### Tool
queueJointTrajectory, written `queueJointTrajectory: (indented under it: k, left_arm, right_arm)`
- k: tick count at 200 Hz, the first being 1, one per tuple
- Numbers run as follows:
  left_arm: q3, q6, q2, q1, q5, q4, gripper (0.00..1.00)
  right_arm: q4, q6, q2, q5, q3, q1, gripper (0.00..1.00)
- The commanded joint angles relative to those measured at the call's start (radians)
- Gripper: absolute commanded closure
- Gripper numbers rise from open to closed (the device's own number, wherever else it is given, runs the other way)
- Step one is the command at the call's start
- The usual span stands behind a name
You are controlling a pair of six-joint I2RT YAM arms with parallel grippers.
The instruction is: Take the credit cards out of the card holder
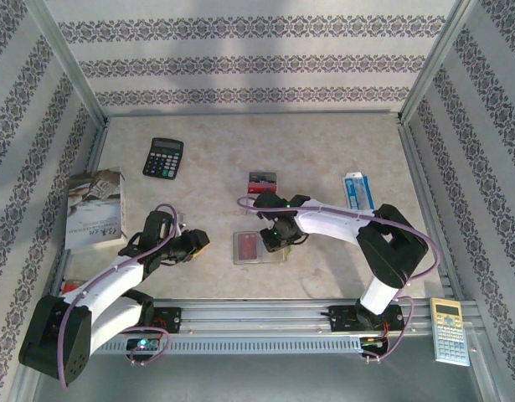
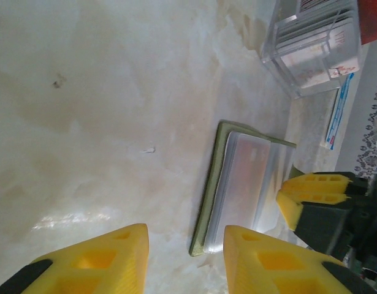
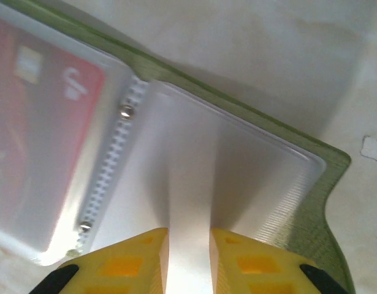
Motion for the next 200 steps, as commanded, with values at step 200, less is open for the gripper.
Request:
queueJointTrajectory:
  k: [200]
  left_arm:
    - [0.146, -0.036, 0.445, -0.215, 0.035, 0.364, 0.53]
  right_arm:
    - [0.085, -0.037, 0.05, -0.024, -0.089, -0.052, 0.83]
